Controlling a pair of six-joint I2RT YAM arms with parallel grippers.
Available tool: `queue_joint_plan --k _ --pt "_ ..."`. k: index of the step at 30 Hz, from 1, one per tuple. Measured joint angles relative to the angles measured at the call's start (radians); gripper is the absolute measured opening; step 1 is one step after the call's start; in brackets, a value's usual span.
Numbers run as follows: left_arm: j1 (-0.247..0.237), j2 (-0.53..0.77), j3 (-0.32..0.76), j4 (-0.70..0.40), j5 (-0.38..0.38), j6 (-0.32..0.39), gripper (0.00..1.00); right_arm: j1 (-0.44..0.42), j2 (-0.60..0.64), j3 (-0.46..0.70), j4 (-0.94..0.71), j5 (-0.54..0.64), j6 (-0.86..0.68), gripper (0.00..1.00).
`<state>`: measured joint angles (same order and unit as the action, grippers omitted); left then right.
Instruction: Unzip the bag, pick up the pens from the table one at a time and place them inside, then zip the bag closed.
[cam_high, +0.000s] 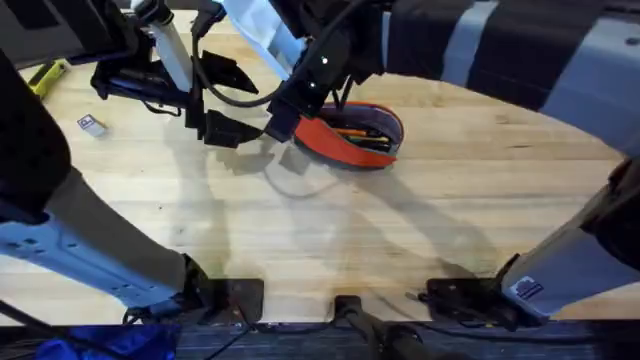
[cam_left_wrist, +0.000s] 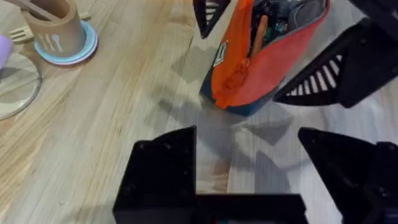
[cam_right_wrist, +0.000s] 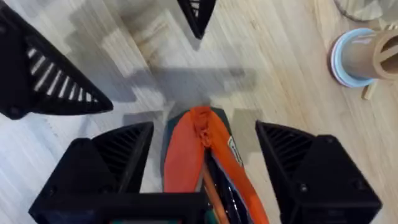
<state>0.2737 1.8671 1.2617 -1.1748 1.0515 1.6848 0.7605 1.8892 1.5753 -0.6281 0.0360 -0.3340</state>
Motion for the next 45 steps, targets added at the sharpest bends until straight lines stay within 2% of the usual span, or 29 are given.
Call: queue_joint_plan --k 16,22,30,37,43,45 --pt "0.0 0.0 0.0 0.0 0.0 0.0 0.993 -0.031 0.047 0.0 -0.002 0.0 -0.004 0.979" --pt "0.0 0.0 0.0 0.0 0.0 0.0 0.993 -0.031 0.048 0.0 0.004 0.0 -0.004 0.824" --pt "0.0 0.0 0.0 0.0 0.0 0.0 0.993 -0.031 0.057 0.0 0.008 0.0 -0.004 0.72" --pt "0.0 0.0 0.0 0.0 0.0 0.0 0.994 -0.031 0.063 0.0 0.009 -0.002 -0.004 0.445" --pt "0.0 0.0 0.0 0.0 0.0 0.0 0.994 -0.03 0.063 0.0 0.027 -0.003 -0.003 0.343" --pt "0.0 0.0 0.0 0.0 0.0 0.0 0.994 -0.03 0.063 0.0 0.027 -0.004 0.0 0.282"
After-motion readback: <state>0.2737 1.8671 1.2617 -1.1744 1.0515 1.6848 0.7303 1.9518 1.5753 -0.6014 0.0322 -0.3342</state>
